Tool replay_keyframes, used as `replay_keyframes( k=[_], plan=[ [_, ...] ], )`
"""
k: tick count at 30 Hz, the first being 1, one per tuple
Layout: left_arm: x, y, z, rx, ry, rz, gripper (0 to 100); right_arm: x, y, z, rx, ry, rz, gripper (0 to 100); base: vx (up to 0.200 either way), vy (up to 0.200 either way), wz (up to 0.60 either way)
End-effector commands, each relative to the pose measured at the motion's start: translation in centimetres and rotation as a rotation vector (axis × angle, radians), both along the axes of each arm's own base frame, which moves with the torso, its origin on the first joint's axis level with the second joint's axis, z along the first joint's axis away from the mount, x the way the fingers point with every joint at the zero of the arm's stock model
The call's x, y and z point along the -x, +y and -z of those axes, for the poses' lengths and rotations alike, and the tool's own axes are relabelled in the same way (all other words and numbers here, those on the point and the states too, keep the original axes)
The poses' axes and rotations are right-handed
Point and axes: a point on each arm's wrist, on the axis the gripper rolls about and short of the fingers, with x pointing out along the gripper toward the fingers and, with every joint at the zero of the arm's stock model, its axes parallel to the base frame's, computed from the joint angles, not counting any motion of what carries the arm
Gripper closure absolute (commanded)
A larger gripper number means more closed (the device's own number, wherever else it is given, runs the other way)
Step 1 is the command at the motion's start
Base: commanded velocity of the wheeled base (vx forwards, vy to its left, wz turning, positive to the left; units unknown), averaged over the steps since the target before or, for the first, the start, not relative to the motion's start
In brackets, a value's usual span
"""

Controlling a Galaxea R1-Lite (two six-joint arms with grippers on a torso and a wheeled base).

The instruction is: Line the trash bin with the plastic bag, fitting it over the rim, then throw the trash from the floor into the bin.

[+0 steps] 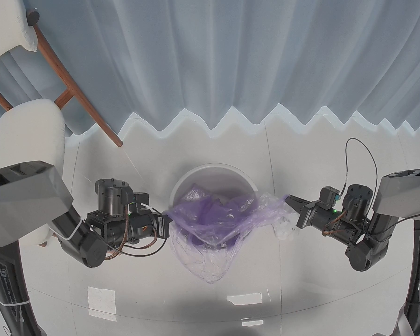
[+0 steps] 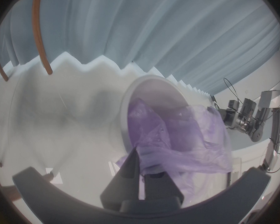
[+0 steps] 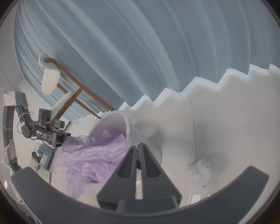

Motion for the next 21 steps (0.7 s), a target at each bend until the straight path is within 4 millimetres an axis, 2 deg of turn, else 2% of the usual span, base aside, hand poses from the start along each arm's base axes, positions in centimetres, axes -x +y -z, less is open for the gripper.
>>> replay_keyframes(
  k=[1,13,17,21],
  plan=[
    [-2.1,-0.1,3.2,-0.002,0.005,-0.051,100,-1.8,-1.3,-0.3,-0.014,-0.053,0.047,100,0.000,0.000,0.00],
    [-3.4,0.2,1.5,0.068,-0.031,-0.084,100,-3.1,-1.9,-1.1,-0.031,-0.106,0.071,100,0.000,0.000,0.00],
    [-3.2,-0.6,-0.6,0.139,-0.079,-0.078,100,-3.1,-1.9,-1.2,-0.031,-0.108,0.071,100,0.000,0.000,0.00],
    [-2.6,-1.8,-1.9,0.193,-0.114,-0.052,100,-3.1,-1.9,-1.1,-0.031,-0.106,0.071,100,0.000,0.000,0.00]
  ],
)
